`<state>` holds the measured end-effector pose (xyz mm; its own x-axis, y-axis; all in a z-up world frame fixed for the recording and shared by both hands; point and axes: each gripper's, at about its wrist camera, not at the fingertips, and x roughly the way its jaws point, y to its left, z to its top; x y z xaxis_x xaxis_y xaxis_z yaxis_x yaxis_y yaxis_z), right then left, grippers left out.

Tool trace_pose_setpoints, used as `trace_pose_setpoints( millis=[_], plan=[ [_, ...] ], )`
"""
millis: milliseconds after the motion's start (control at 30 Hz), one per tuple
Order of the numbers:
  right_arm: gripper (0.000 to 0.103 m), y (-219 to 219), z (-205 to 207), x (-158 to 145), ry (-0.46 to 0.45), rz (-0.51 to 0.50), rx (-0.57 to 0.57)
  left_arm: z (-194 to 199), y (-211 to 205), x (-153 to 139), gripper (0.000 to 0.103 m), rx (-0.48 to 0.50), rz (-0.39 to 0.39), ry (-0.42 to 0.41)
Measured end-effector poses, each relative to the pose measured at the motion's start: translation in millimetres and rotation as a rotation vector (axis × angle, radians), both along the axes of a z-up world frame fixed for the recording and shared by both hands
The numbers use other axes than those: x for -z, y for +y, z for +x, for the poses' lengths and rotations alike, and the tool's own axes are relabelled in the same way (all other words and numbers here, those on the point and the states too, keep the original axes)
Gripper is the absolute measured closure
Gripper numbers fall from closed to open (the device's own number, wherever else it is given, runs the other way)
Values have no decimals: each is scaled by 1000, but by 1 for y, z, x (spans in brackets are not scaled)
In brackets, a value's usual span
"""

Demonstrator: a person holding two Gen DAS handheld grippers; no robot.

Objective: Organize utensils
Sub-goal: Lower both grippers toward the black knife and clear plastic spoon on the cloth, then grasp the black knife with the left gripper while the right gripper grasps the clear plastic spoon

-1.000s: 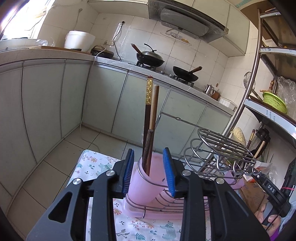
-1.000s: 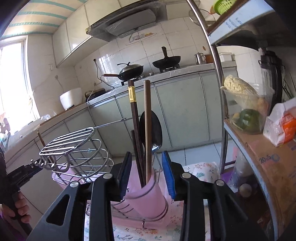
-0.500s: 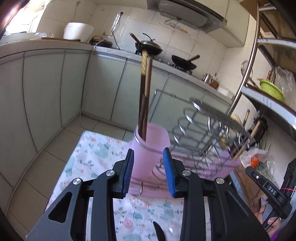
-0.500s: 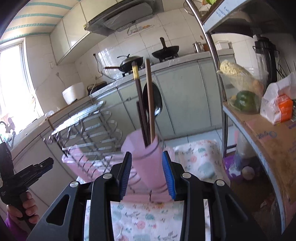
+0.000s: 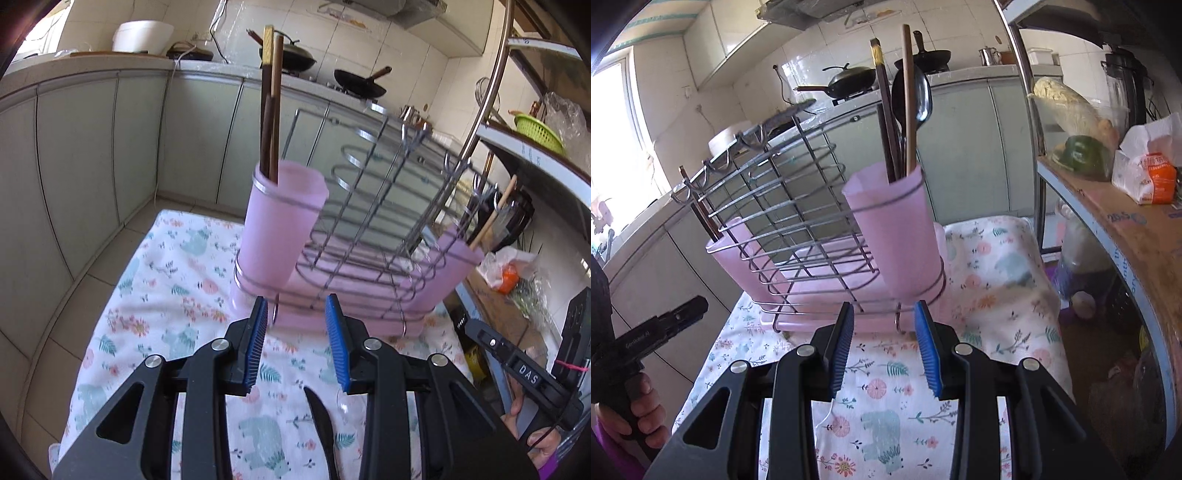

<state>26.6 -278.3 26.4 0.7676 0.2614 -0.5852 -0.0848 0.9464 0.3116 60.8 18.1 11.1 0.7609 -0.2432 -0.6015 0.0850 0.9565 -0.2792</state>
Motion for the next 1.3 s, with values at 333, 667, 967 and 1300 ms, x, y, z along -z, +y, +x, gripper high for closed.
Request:
trace_pose_setpoints(
  millis=[333, 667, 967, 1300],
  plan=[
    [69, 13, -11, 2, -19, -65, -18, -8, -3, 15, 70, 27, 17, 72],
    [69, 24, -12, 17, 62, -66, -90, -10, -5, 25, 70, 64, 19, 150],
    [73, 28, -8, 35, 154, -24, -161, -3, -22, 50, 71, 183, -21, 322],
    [73, 30, -6, 46, 201, 17, -203, 8, -56, 83, 71, 200, 115, 441]
  ],
)
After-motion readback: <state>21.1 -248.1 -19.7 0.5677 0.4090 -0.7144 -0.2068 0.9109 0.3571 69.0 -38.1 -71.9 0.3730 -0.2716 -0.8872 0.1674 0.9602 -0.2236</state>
